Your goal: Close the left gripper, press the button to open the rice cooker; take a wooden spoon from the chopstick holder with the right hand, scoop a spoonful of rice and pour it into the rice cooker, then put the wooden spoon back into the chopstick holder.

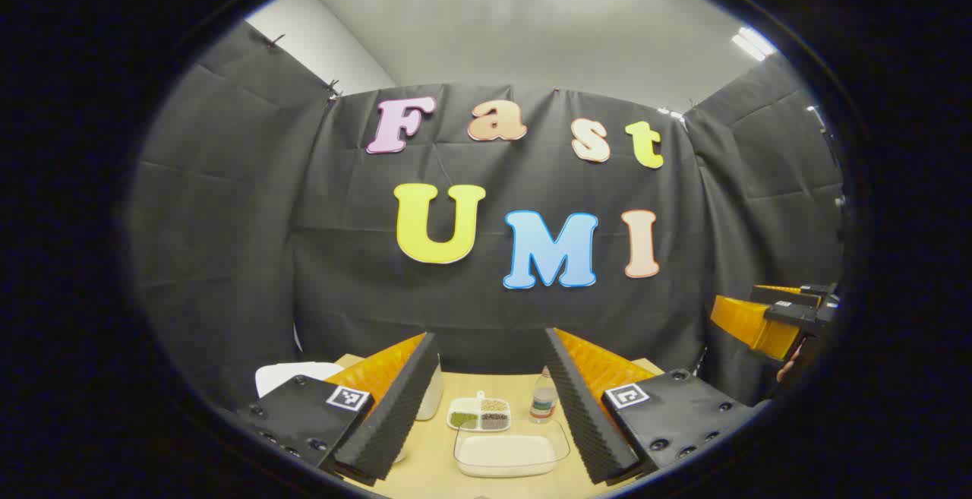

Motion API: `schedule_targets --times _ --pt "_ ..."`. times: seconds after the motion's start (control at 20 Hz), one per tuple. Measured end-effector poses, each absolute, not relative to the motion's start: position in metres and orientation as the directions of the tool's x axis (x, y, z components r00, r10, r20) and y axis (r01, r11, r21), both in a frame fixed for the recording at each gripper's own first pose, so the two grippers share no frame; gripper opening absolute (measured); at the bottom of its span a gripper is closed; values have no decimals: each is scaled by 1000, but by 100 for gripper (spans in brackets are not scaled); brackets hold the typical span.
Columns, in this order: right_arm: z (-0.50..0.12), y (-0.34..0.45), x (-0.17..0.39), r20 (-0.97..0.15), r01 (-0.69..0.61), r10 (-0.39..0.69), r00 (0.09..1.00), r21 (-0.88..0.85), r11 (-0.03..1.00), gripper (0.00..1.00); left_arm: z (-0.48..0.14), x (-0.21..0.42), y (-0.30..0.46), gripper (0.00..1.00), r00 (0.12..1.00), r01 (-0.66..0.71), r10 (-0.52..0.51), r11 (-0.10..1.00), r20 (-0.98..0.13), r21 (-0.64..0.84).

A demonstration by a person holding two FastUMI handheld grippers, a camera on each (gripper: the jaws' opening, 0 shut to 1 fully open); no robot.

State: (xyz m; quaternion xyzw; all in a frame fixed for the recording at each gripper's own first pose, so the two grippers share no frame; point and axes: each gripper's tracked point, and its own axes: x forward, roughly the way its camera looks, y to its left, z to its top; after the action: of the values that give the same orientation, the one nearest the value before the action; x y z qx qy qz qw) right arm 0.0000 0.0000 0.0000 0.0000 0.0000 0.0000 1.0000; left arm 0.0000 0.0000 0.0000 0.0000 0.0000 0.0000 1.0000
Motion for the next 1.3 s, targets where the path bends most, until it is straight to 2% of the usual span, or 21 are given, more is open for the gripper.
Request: schedule_targets --times 0.8,1.3 --pt "-2 16 -7 11 -14 14 1000 -1 1000 96 -2 -2 17 97 1000 -13 13 1000 12 22" --pt "-11 19 -5 -12 -21 21 1000 6 1000 96 -15 1 37 96 999 -32 33 999 -32 36"
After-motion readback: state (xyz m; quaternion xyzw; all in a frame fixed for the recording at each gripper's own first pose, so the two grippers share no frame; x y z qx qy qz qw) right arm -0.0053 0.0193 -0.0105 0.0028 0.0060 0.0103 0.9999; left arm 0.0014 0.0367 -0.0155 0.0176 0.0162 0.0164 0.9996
